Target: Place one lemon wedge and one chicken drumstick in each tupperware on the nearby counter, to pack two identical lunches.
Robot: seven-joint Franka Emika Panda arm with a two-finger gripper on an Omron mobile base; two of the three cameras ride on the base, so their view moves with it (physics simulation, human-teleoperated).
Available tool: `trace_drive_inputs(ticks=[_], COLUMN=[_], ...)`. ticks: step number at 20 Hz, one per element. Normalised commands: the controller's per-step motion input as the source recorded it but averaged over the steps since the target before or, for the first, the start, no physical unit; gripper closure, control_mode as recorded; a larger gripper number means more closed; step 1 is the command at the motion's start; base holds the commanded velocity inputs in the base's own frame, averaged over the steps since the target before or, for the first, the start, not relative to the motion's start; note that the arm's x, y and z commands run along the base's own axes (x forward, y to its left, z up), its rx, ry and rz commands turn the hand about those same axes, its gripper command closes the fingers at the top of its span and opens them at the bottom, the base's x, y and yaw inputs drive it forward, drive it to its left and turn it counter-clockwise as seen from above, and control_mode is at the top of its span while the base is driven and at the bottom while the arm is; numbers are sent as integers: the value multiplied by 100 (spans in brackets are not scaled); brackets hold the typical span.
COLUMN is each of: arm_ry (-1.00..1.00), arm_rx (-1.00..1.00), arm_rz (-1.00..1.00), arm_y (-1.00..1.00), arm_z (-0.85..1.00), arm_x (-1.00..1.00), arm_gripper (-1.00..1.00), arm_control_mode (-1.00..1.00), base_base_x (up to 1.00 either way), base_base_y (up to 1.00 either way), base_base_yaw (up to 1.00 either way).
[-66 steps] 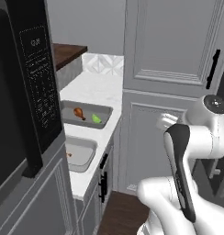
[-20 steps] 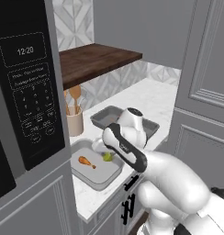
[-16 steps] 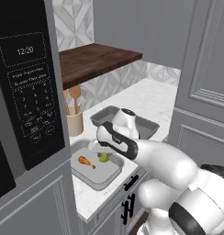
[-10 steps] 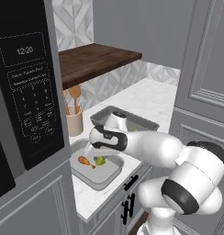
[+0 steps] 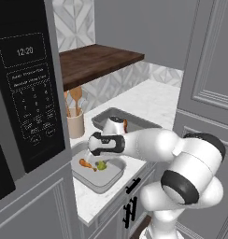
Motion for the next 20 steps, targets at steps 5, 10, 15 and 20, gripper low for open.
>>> trace_drive_inputs(ticks=[5, 10, 15, 20], arm_ry=[-5, -3, -8, -3], arm_rx=[-2, 0, 0, 2], arm_rz=[2, 0, 0, -3], arm_y=[0, 0, -30, -93], arm_z=[-5, 78, 92, 28], arm_x=[12, -9, -49, -76], arm_gripper=[-100, -100, -100, -100], arm_control_mode=[-100, -100, -100, -100], base_base_x=[0, 0, 0, 0], base_base_y=[0, 0, 0, 0], base_base_yaw=[0, 0, 0, 0])
